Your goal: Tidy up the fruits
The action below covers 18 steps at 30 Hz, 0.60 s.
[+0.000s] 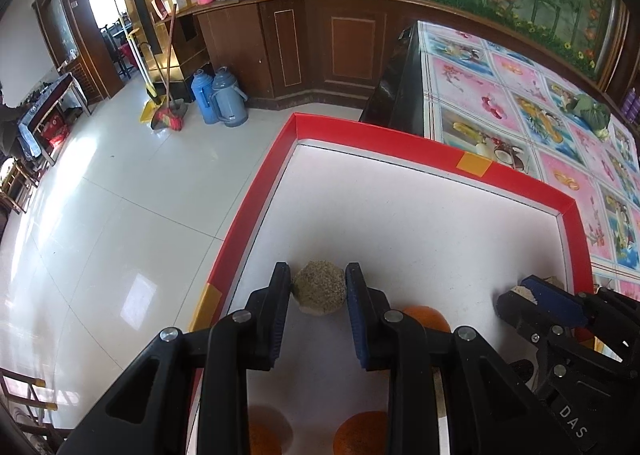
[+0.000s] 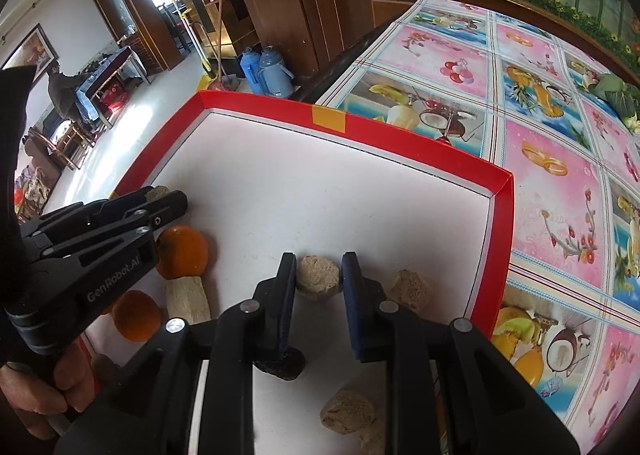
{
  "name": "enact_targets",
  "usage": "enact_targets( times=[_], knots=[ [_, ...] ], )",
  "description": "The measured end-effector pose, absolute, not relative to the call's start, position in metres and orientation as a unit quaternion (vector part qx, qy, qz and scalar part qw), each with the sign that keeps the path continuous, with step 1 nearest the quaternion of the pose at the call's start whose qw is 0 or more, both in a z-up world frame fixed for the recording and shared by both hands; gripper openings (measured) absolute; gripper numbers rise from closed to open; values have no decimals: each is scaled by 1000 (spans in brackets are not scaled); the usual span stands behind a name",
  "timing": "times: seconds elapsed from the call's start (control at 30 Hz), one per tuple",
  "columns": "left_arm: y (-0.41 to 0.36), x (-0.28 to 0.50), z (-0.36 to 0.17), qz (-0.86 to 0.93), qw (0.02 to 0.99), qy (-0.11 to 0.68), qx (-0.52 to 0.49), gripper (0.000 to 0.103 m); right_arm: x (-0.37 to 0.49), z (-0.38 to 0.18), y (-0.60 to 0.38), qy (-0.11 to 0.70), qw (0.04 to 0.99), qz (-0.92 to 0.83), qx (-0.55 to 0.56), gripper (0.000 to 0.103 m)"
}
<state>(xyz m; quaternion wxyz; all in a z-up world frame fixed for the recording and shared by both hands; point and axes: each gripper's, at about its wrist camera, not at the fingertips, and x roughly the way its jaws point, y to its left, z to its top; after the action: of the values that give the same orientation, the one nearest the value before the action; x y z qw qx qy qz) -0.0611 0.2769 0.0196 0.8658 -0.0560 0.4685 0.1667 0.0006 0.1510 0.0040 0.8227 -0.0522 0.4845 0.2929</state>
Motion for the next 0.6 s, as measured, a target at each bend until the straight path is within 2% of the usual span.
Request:
enact_targets(
  times=[0.13, 0.2, 0.27, 0.33, 0.43, 0.6],
  knots=[
    [276, -68, 23, 184, 864, 466, -56, 49, -4, 6, 148, 480, 827, 286, -60, 28],
    [273, -75, 29, 191, 868, 455, -52, 54, -7, 11, 139, 474, 830, 292, -41, 34],
    [269, -86, 38, 202, 873, 441, -49, 64, -11, 18, 131, 464, 836, 292, -25, 40],
    [261, -97, 50, 216, 882, 417, -42, 68, -18, 28, 122, 448, 845, 292, -14, 43],
    [245, -118, 69, 234, 894, 382, -31, 78, -32, 43, 108, 426, 858, 287, -4, 44],
    [214, -159, 103, 259, 912, 320, -7, 81, -63, 64, 80, 389, 879, 276, 14, 46]
  ],
)
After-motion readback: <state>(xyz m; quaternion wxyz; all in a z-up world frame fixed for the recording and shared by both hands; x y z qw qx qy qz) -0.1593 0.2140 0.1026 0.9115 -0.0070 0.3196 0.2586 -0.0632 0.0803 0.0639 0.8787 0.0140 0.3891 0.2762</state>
